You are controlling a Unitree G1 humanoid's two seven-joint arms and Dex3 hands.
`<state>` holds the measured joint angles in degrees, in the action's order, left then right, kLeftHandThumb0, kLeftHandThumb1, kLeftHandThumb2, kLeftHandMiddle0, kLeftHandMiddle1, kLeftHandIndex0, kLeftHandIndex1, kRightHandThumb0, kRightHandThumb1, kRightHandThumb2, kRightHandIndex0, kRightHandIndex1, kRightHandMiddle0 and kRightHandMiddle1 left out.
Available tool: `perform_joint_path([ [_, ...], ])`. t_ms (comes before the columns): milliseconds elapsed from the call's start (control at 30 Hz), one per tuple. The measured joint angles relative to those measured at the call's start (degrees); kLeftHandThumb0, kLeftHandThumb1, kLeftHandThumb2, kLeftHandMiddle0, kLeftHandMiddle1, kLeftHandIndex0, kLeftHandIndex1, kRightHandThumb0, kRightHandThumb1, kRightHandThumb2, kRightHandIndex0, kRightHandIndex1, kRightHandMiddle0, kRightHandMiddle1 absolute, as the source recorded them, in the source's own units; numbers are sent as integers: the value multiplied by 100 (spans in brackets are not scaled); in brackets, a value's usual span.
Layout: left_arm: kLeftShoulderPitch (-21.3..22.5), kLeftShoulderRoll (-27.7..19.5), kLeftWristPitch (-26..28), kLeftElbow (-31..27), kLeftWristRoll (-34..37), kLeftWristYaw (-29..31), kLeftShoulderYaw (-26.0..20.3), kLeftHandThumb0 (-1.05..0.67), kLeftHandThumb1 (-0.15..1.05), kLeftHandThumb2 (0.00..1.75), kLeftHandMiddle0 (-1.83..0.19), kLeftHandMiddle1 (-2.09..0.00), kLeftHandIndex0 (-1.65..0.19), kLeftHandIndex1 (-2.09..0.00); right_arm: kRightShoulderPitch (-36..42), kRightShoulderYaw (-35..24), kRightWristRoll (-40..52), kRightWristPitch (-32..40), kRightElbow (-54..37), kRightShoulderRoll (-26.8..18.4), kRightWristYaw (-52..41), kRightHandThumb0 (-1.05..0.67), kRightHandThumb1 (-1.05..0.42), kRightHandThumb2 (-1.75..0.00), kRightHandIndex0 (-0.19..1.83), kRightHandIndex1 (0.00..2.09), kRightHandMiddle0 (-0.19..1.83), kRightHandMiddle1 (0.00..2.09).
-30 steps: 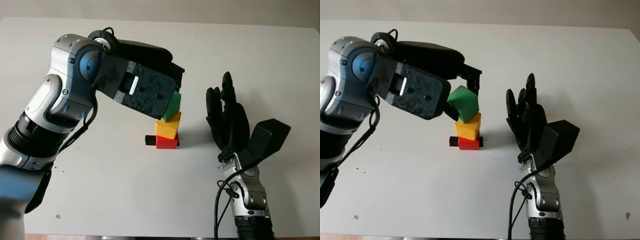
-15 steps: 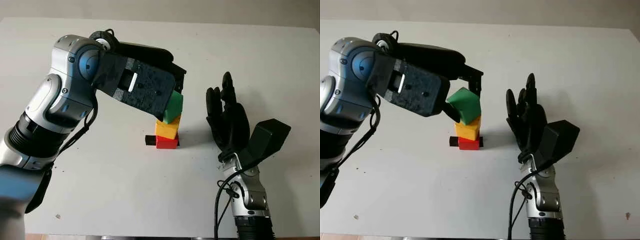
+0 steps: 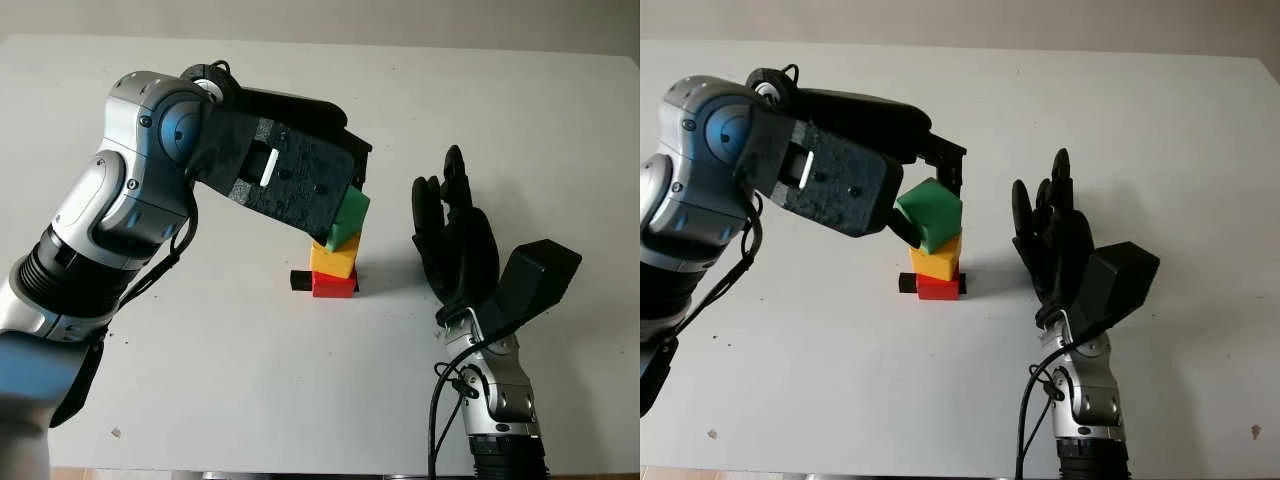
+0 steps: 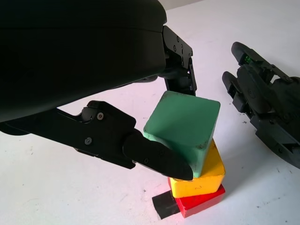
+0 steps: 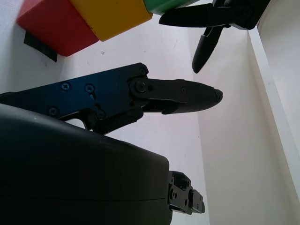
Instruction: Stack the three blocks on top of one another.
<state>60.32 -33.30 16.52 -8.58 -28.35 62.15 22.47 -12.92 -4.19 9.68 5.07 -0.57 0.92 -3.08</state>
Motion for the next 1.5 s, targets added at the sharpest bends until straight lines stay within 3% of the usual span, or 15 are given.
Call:
perform_joint_path([
  [100, -6, 0, 93, -17, 10, 80, 0, -58, 98, 5, -1, -4, -12, -85, 0, 0, 1, 0, 0, 0, -4, -65, -105, -41, -19, 0, -19, 0],
  [167, -5, -5, 202, -67, 6, 172, 0, -60, 98, 5, 4, -5, -16, -47, 0, 0, 1, 0, 0, 0, -8, -66, -105, -40, -19, 0, -19, 0],
  [300, -5, -30, 185, -122, 72, 351, 6, -64, 99, 6, 13, -3, -8, -15, -1, -4, 4, 0, 2, 0, -8, -66, -105, -40, -19, 0, -19, 0],
  [733, -38, -102, 394, -182, 116, 487, -18, -68, 87, 4, 19, 0, 19, 0, -4, -35, 35, 0, 29, -10, -47, -65, -105, -39, -19, 0, -19, 0],
  [867, -166, -282, 494, -208, 390, 422, -345, -82, 93, 7, 19, 0, 19, 0, -6, -32, 21, 0, 29, -14, -51, -66, -105, -39, -19, 0, -19, 0],
  [967, -170, -418, 892, -305, 698, 295, -820, -88, 99, 8, 19, 0, 19, 0, -7, -53, 27, 1, 30, -25, -57, -66, -105, -39, -19, 0, -19, 0],
  [1033, -174, -451, 1197, -311, 995, 113, -1217, -91, 103, 11, 19, 0, 19, 0, -14, -70, 40, 0, 37, -34, -93, -66, -105, -40, -19, 0, -19, 0],
  [1233, -726, -473, 1641, -625, 1457, -1177, -2325, -91, 105, 60, 19, 0, 19, 0, -120, -128, 62, -15, 116, -86, -187, -63, -105, -43, -19, 0, -19, 0],
  [1500, -2295, 1094, 1057, -523, 2780, -3563, -3794, -82, 105, 58, 19, 0, 19, 0, -278, -195, 63, -87, 174, -197, -254, -63, -105, -55, -19, 0, -19, 0],
])
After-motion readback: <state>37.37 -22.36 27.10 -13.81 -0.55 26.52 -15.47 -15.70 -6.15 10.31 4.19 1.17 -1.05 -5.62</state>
